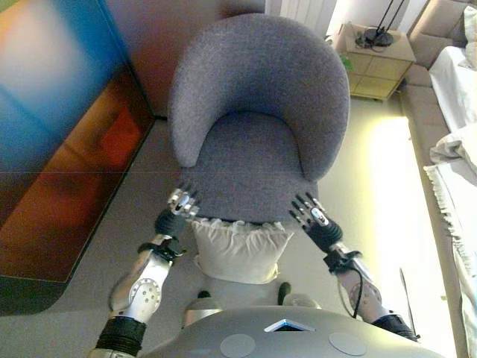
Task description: Pick up the cushion and take it to the sofa
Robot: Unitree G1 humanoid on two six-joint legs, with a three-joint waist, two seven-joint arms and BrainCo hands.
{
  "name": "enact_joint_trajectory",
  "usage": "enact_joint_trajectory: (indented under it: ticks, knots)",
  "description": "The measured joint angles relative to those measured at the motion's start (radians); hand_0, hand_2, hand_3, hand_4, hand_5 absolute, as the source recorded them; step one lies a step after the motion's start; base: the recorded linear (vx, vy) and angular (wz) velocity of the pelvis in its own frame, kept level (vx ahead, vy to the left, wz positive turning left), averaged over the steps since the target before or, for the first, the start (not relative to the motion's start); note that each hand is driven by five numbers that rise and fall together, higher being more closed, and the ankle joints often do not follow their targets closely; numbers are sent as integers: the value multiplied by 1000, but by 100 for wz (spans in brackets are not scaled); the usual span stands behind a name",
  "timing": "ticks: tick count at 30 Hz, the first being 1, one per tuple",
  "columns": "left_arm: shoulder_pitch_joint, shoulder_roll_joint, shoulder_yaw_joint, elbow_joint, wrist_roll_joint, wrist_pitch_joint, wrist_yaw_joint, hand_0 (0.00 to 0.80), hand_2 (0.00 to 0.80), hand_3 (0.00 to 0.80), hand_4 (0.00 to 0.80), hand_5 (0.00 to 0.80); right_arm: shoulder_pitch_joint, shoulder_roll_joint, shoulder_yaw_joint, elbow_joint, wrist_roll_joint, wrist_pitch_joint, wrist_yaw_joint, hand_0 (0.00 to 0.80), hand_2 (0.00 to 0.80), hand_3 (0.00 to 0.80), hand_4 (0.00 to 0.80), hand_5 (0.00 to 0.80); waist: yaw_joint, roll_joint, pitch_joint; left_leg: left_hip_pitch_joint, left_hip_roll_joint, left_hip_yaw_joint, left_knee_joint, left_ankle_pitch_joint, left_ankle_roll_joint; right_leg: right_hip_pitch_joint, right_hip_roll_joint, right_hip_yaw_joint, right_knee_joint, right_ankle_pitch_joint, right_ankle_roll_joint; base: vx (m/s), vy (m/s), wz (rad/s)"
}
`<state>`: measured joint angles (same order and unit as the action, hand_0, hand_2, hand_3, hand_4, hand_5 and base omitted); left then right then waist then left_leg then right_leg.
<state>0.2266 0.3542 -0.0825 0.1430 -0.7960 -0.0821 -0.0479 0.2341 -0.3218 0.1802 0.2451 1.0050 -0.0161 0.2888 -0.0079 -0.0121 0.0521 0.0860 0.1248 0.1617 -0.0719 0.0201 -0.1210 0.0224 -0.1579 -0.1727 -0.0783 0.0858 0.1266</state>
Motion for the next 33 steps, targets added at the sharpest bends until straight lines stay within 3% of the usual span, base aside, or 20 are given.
enact_joint_trajectory:
  ticks: [6, 12, 15, 20, 26, 33]
  knots:
    - [-98, 2, -12, 48, 0, -24, 56, 0, 0, 0, 0, 0, -114, 25, 10, 40, -52, -90, -75, 0, 0, 0, 0, 0, 7, -3, 98, -136, 6, -11, 87, 0, 1, -122, -8, -1, 61, 11, -13, -199, 6, -1]
    - [-200, 0, -46, 94, 0, -81, 97, 0, 0, 0, 0, 0, -249, 5, 8, 114, -180, -138, -198, 0, 0, 0, 0, 0, 15, 36, 241, -264, 15, -33, 196, -13, 4, -234, -12, 1, 139, 6, -29, -108, 44, 2]
    - [-246, 0, -64, 135, 19, -112, 124, 0, 0, 0, 0, 0, -298, -12, 11, 138, -211, -147, -237, 0, 0, 0, 0, 0, 22, 43, 277, -347, 22, -35, 298, -52, 8, -313, -23, 3, 224, -18, -35, -140, 60, -9]
    - [-373, 3, -97, 201, 52, -150, 178, 0, 0, 0, 0, 0, -434, -55, 30, 216, -353, -179, -391, 0, 0, 0, 0, 0, 20, 36, 363, -562, 27, -51, 575, -164, 32, -545, -65, 43, 517, -123, -35, -110, 62, -4]
    - [-488, 26, -99, 279, 76, -191, 204, 0, 0, 0, 0, 0, -563, -92, 41, 222, -395, -173, -423, 0, 0, 0, 0, 0, -2, 35, 412, -806, 52, -76, 931, -303, 42, -803, -100, 91, 885, -257, -42, -71, 36, -2]
    - [-557, 52, -100, 282, 76, -193, 216, 0, 0, 0, 0, 0, -657, -129, 40, 238, -396, -133, -428, 0, 0, 0, 0, 0, -7, 37, 435, -1049, 76, -119, 1214, -388, 38, -1053, -116, 125, 1177, -349, -57, -35, 29, 3]
